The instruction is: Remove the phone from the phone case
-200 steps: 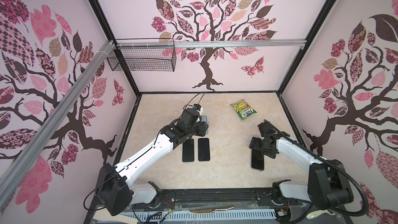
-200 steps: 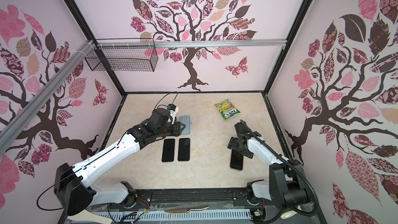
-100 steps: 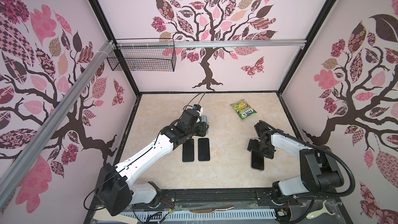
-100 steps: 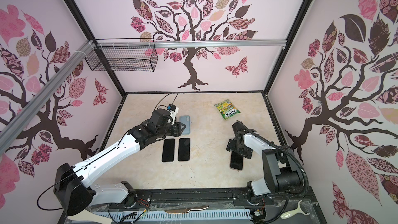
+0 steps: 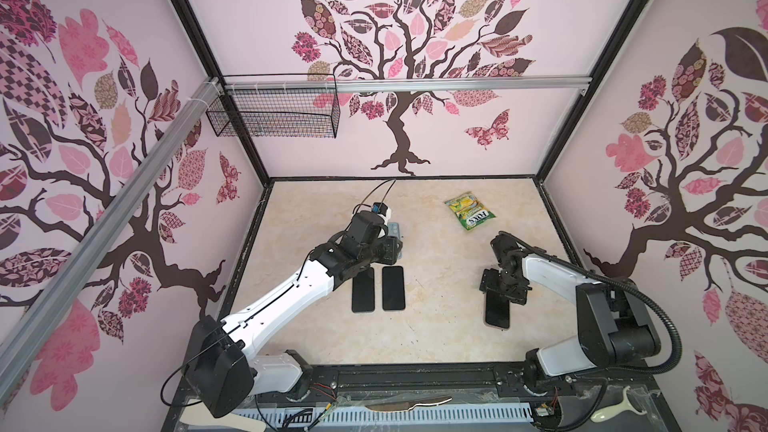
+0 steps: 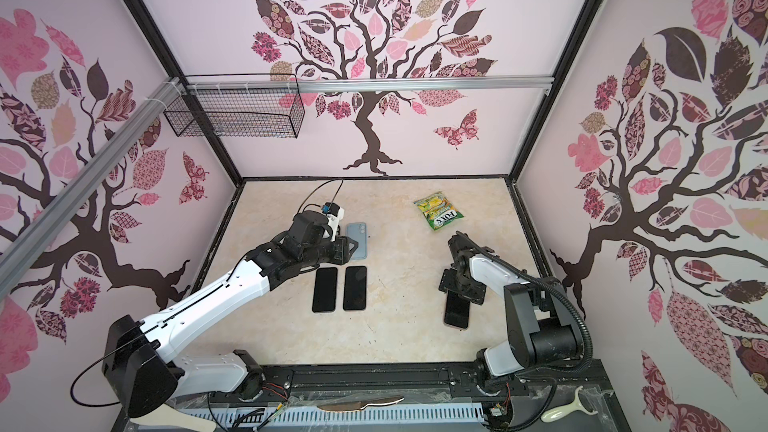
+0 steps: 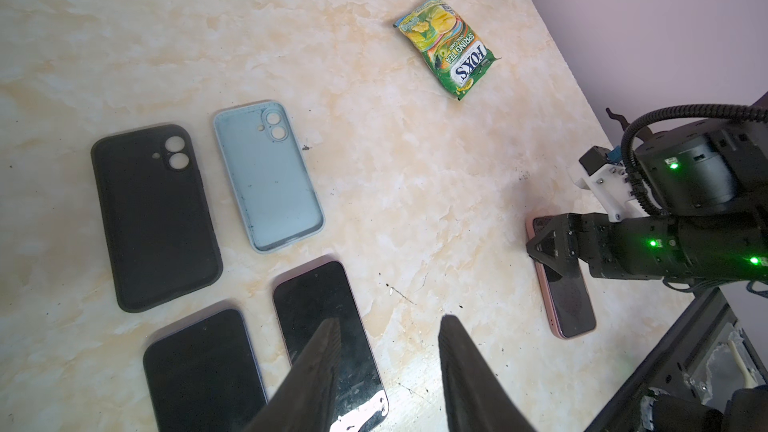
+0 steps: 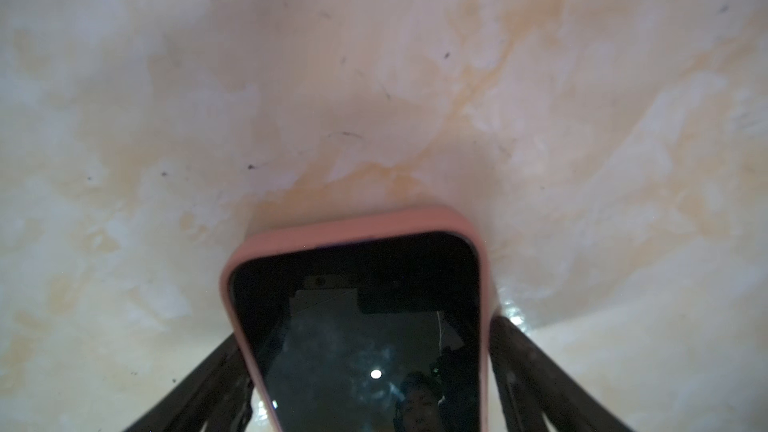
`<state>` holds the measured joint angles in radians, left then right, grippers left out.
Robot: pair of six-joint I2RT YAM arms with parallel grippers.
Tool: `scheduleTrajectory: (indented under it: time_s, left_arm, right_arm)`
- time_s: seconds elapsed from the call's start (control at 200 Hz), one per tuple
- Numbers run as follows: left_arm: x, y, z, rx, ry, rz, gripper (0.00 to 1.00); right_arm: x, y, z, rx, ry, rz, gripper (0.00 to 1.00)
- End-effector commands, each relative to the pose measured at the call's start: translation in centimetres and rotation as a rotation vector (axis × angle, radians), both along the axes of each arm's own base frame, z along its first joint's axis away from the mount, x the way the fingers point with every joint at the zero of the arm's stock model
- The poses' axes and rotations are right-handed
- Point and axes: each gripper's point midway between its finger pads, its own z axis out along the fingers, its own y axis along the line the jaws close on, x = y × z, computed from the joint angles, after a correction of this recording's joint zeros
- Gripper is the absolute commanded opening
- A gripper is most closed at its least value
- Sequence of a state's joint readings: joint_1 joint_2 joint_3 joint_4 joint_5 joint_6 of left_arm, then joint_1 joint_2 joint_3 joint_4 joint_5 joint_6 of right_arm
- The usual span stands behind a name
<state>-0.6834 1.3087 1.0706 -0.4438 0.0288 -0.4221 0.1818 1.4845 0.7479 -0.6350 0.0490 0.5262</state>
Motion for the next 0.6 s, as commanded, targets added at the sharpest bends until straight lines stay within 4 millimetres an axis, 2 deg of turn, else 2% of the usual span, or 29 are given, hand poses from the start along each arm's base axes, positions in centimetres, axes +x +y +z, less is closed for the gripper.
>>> scheduleTrajectory:
  time_s: [0.0,0.315,0.595]
  left_arm:
    - [-0.4,0.0,-0.4,-0.019,0.003,-0.006,0.43]
    - [-0.7,-0.5,-0.8,-0.030,0.017,-0.019,0.44]
    - [-1.8,-1.3,-1.8,-0.076,0.039,-0.034,0.44]
  right_arm:
    - [-0.2,0.6,-0.7,0.030,0.035,0.006,0.82]
    - [-0.2,0.7,-0.6,0.038,0.031,0.009,0.70]
    - [0.6,2.8,1.0,0.161,-0.030,0.015,0.52]
